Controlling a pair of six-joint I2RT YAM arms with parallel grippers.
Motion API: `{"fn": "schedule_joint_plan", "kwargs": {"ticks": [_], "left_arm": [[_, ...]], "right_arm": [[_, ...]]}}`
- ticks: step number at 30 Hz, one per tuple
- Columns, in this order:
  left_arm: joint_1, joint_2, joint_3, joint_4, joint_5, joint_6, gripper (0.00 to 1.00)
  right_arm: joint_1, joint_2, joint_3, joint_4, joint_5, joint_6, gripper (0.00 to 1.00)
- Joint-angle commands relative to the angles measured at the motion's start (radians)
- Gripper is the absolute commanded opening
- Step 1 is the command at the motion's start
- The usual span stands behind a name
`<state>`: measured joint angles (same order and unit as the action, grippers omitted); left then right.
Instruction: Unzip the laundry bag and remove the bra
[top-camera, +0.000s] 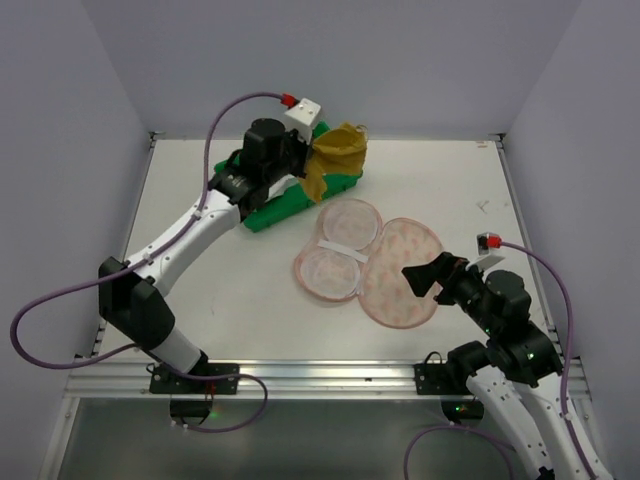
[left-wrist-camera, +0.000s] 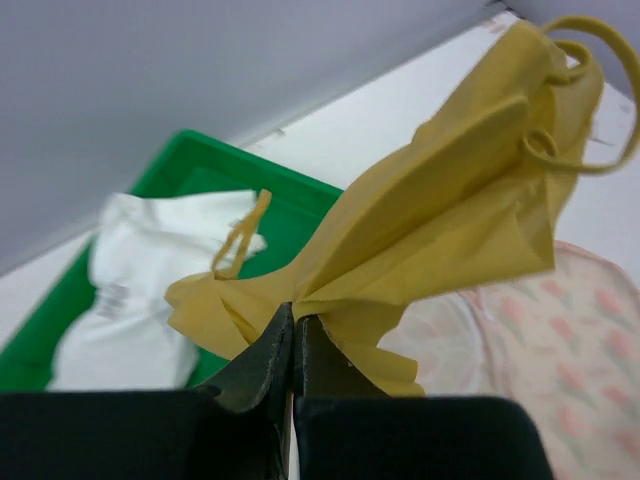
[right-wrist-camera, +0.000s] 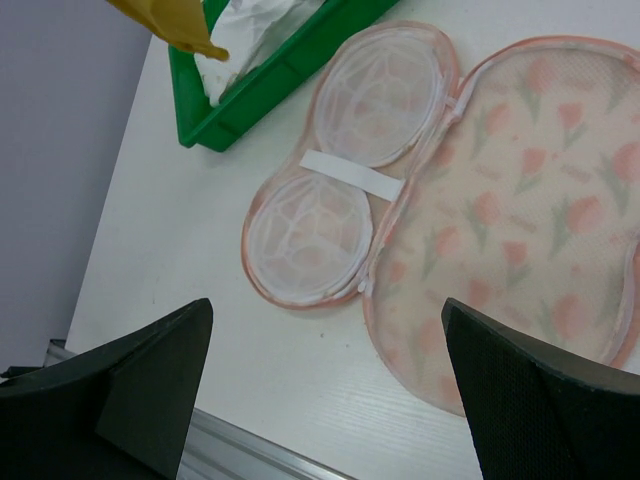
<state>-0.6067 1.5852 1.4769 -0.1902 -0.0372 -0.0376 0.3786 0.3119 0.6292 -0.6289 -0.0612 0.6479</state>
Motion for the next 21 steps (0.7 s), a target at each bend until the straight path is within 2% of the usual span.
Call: {"fn": "schedule_joint_plan", "kwargs": {"ticks": [1, 5, 9, 17, 21], "left_arm": [[0.111, 0.018, 0.086, -0.051, -0.001, 0.195, 0.0], [0.198, 0.097, 0.178, -0.089, 0.033, 0.322, 0.0], [0.24, 0.208, 0.25, -0.121, 0.074, 0.386, 0.0], [0.315, 0.438, 0.354, -0.181, 0.216, 0.364, 0.0], [0.355, 0.619, 0.529, -0.244, 0.284, 0.338, 0.0]], "right_arm": [[-0.001, 0.006, 0.04, 0.004, 0.023, 0.002, 0.99], [-0.001, 0.036, 0.041, 0.023, 0.024, 0.013, 0.99], [-0.001, 0.076, 0.047, 0.044, 0.032, 0.019, 0.99], [-0.001, 0.17, 0.063, 0.078, 0.049, 0.024, 0.99], [-0.001, 0.202, 0.07, 0.086, 0.055, 0.032, 0.99]]}}
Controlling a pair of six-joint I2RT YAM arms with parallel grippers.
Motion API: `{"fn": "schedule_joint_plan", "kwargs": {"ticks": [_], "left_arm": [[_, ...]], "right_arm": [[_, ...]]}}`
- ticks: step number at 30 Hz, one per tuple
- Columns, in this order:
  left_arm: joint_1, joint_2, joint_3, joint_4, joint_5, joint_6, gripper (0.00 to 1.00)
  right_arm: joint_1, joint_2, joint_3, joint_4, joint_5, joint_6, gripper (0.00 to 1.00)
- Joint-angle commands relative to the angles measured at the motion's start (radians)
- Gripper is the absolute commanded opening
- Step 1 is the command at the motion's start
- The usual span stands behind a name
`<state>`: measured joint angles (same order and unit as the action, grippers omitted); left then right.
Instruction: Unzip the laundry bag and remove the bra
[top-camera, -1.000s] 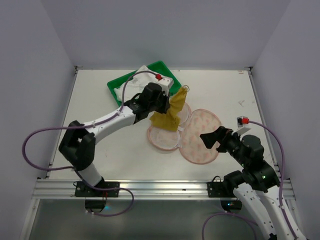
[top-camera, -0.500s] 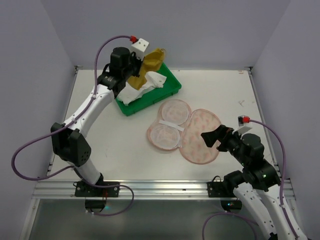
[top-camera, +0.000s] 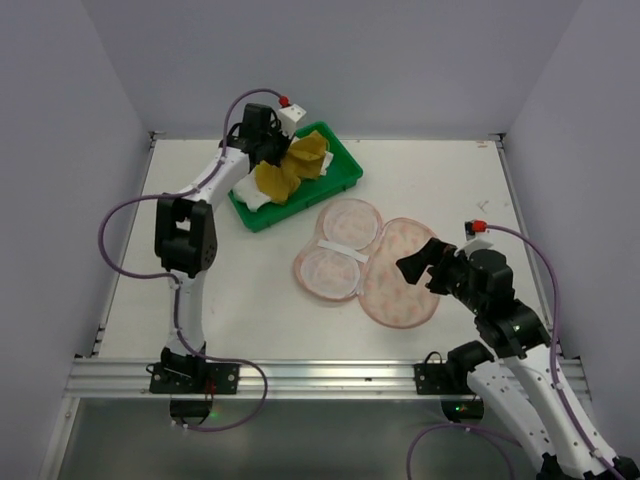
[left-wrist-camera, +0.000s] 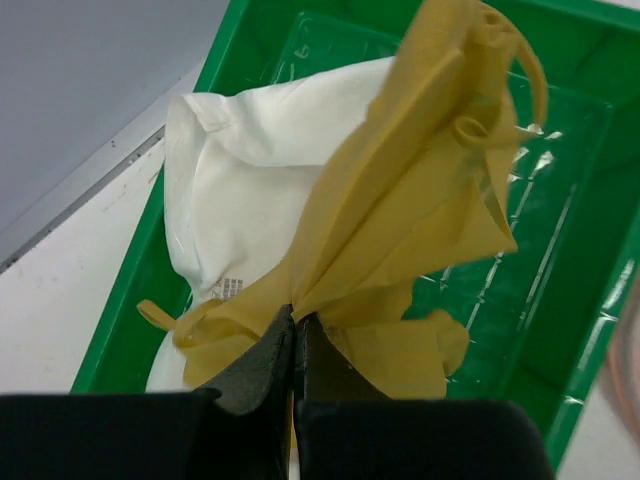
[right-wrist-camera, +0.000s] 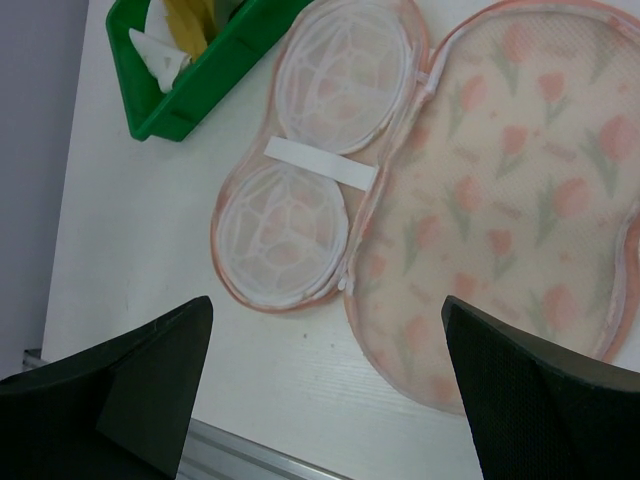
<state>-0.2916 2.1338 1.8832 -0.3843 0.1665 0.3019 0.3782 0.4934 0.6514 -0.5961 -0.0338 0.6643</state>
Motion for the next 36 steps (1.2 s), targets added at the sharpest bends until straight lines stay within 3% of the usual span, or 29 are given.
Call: {"fn": "schedule_joint_plan", "kwargs": {"ticks": [1, 3, 6, 7, 8, 9, 11, 14, 18, 23, 28, 36], "left_arm": [[0.046, 0.09, 0.14, -0.044, 0.064, -0.013, 0.0], [0.061, 0.147, 0.171, 0.014, 0.025, -0.033, 0.03], [0.072, 0.213, 0.223, 0.084, 0.019, -0.093, 0.21], [0.072, 0.224, 0.231, 0.102, 0.024, -0.124, 0.33], [0.072, 0.235, 0.234, 0.139, 0.027, -0.144, 0.61], [0.072, 0.235, 0.234, 0.156, 0.033, -0.167, 0.71], [0.072, 0.209, 0.214, 0.179, 0.051, -0.228, 0.89], [0.071, 0.109, 0.106, 0.222, 0.074, -0.293, 1.0], [0.062, -0.058, -0.071, 0.232, 0.053, -0.411, 1.0], [0.009, -0.227, -0.292, 0.311, -0.005, -0.402, 1.0], [0.003, -0.112, -0.208, 0.349, -0.059, -0.402, 1.0], [0.0, 0.155, -0.065, 0.429, -0.065, -0.426, 1.0]], "right_arm": [[-0.001, 0.028, 0.047, 0.055, 0.032, 0.018, 0.99], [-0.001, 0.046, 0.045, 0.053, 0.032, 0.023, 0.99], [-0.001, 0.076, 0.044, 0.055, 0.052, 0.035, 0.99], [-0.001, 0.086, 0.045, 0.055, 0.06, 0.046, 0.99], [-0.001, 0.097, 0.044, 0.055, 0.083, 0.053, 0.99], [-0.001, 0.123, 0.047, 0.05, 0.098, 0.064, 0.99], [-0.001, 0.155, 0.053, 0.032, 0.152, 0.101, 0.99], [-0.001, 0.226, 0.068, -0.005, 0.228, 0.165, 0.99], [-0.039, 0.359, 0.119, -0.099, 0.379, 0.245, 0.99], [-0.13, 0.537, 0.155, -0.079, 0.298, 0.247, 0.99], [-0.148, 0.612, 0.156, 0.011, 0.177, 0.204, 0.99], [-0.148, 0.564, 0.082, 0.045, 0.095, 0.193, 0.98]]}}
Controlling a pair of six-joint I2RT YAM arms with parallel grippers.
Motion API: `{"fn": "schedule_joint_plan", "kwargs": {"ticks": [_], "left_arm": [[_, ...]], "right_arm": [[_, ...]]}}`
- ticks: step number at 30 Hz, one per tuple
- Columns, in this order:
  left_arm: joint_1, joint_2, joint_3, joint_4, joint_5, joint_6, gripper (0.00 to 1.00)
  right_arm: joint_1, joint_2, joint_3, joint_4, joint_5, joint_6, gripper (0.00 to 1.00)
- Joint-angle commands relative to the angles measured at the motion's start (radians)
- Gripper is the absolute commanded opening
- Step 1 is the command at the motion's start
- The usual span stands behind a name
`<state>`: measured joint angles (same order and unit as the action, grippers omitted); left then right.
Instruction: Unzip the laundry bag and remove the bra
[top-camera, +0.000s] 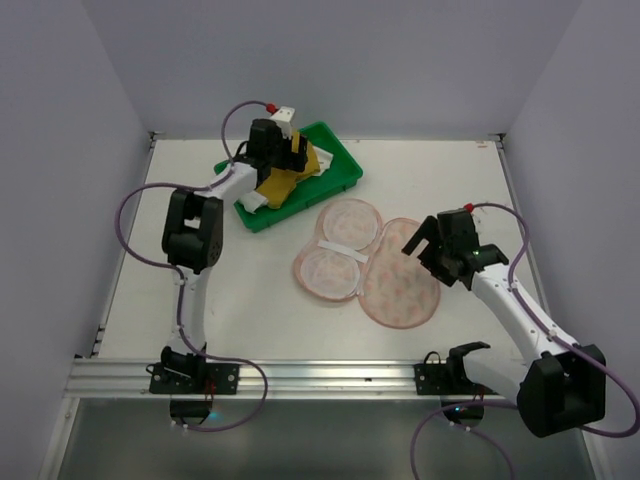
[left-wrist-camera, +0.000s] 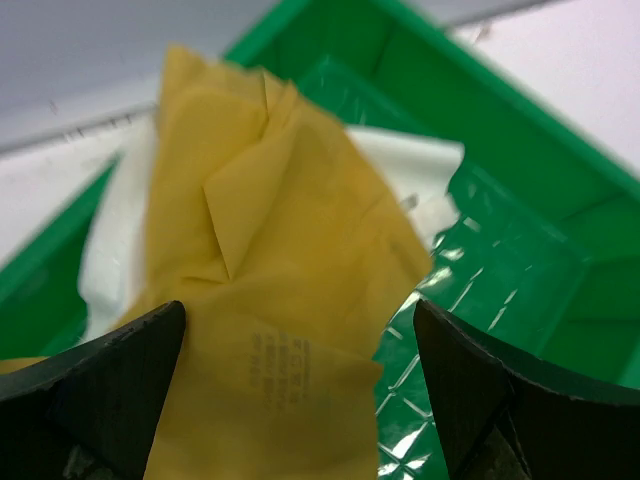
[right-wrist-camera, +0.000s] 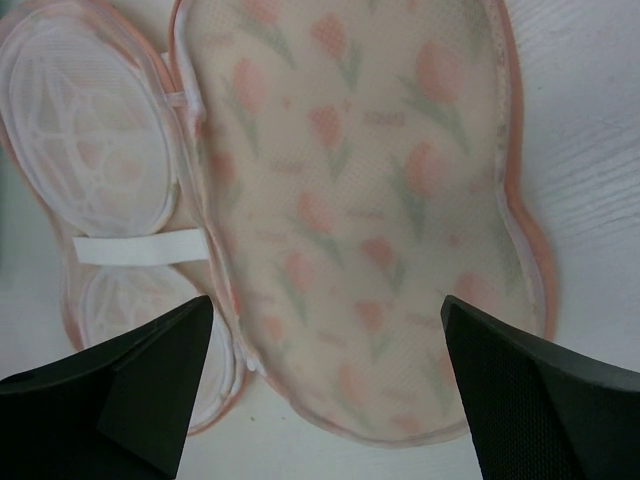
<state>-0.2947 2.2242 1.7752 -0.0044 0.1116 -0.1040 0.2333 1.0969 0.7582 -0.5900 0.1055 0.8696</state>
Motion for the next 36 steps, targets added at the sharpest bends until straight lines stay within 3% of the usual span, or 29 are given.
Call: {"fn": "schedule_joint_plan", "kwargs": {"ticks": [1, 10, 14, 20, 27, 36], "left_arm": [[0.0, 0.077, 0.046, 0.049, 0.012, -0.004, 1.0], [-0.046, 0.03, -0.072, 0.055, 0.201, 0.062, 0.95], [-0.055, -0.067, -0.118, 0.052, 0.18, 0.04, 1.0], [-0.061, -0.291, -0.209, 0.004, 0.103, -0.108, 1.0], [-0.122, -0.537, -0.46, -0.103, 0.095, -0.223, 1.0], [-0.139, -0.797, -0.773, -0.152, 0.088, -0.284, 1.0]], "right_arm": [[-0.003, -0.055, -0.033, 0.039, -0.049, -0.014, 0.98], [-0.003, -0.108, -0.079, 0.076, -0.064, -0.049, 0.97], [-0.003, -0.111, -0.083, 0.071, -0.007, -0.049, 0.97], [-0.031, -0.098, -0.056, -0.01, 0.137, 0.002, 0.98], [-0.146, 0.027, -0.017, -0.044, 0.12, -0.007, 0.99], [-0.167, 0.314, 0.027, 0.03, 0.002, -0.021, 0.91]]}}
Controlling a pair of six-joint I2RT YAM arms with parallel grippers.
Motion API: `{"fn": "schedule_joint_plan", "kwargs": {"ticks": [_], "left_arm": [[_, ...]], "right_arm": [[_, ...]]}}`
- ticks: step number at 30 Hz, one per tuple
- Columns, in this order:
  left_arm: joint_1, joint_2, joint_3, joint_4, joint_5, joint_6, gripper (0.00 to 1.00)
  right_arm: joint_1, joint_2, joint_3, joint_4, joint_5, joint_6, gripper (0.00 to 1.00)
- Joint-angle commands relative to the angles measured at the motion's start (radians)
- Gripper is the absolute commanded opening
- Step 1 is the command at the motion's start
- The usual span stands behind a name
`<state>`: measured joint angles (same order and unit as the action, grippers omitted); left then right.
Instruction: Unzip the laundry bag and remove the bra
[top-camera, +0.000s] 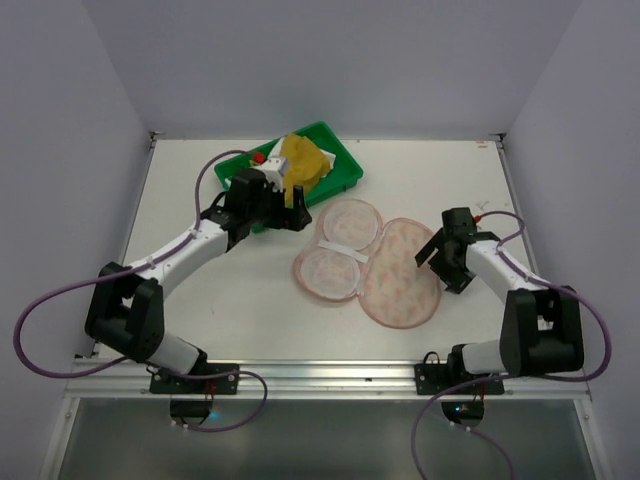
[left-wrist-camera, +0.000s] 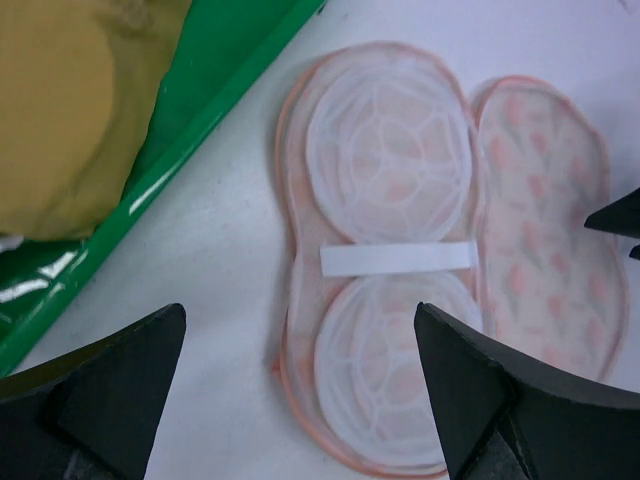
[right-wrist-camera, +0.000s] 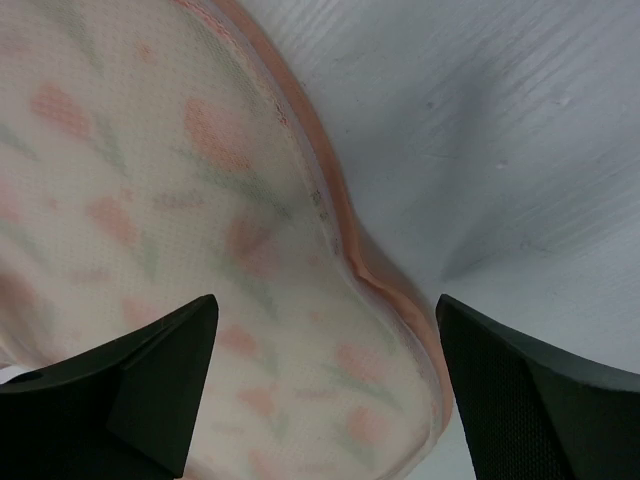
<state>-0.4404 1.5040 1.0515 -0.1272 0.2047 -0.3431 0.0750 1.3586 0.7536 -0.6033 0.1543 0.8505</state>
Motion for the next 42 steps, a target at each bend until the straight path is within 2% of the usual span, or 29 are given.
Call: {"fn": "schedule_joint_plan", "kwargs": {"ticks": [1, 4, 5, 7, 8, 10, 11, 15, 22, 24, 28, 32, 33, 36, 42], "left_arm": [[0.005, -0.1, -0.071, -0.032, -0.005, -0.045, 1.0], [0.005, -0.132, -0.09, -0.06, -0.025, -0.039, 1.0], [0.005, -0.139, -0.09, -0.066, -0.03, -0.034, 1.0], [0.006, -0.154, -0.088, -0.084, -0.042, -0.022, 1.0], [0.005, -0.159, -0.09, -0.089, -0.047, -0.019, 1.0], [0.006, -0.174, -0.091, -0.101, -0.054, -0.01, 1.0], [0.005, -0.177, -0.091, -0.104, -0.059, -0.01, 1.0], [0.005, -0.208, -0.102, -0.114, -0.065, 0.0, 1.0], [0.005, -0.28, -0.088, -0.176, -0.091, 0.012, 1.0], [0.006, -0.297, -0.071, -0.212, -0.116, 0.018, 1.0], [0.006, -0.341, -0.033, -0.276, -0.166, 0.015, 1.0], [0.008, -0.369, -0.015, -0.33, -0.257, 0.001, 1.0], [0.009, -0.372, -0.015, -0.345, -0.283, -0.002, 1.0], [0.014, -0.381, -0.021, -0.361, -0.301, -0.004, 1.0], [0.02, -0.403, -0.047, -0.377, -0.309, -0.004, 1.0]], "right_arm": [[-0.011, 0.074, 0.035, 0.049, -0.067, -0.002, 0.9], [-0.012, 0.128, 0.058, 0.043, -0.068, -0.016, 0.8], [-0.014, 0.128, 0.062, 0.04, -0.081, -0.022, 0.7], [-0.014, 0.131, 0.07, 0.04, -0.105, -0.039, 0.61], [-0.015, 0.137, 0.072, 0.042, -0.122, -0.042, 0.51], [-0.015, 0.162, 0.073, 0.042, -0.136, -0.051, 0.39], [-0.015, 0.155, 0.069, 0.045, -0.134, -0.057, 0.26], [-0.017, 0.128, 0.059, 0.05, -0.121, -0.082, 0.0], [-0.015, -0.113, 0.151, -0.104, 0.031, -0.168, 0.0], [-0.015, -0.194, 0.185, -0.147, 0.039, -0.214, 0.0], [-0.015, -0.248, 0.314, -0.233, -0.005, -0.269, 0.0], [-0.015, -0.228, 0.406, -0.254, -0.137, -0.307, 0.0], [-0.015, -0.204, 0.42, -0.25, -0.209, -0.311, 0.0], [-0.003, -0.156, 0.446, -0.204, -0.301, -0.294, 0.0], [0.043, 0.023, 0.457, -0.104, -0.361, -0.255, 0.01]]}}
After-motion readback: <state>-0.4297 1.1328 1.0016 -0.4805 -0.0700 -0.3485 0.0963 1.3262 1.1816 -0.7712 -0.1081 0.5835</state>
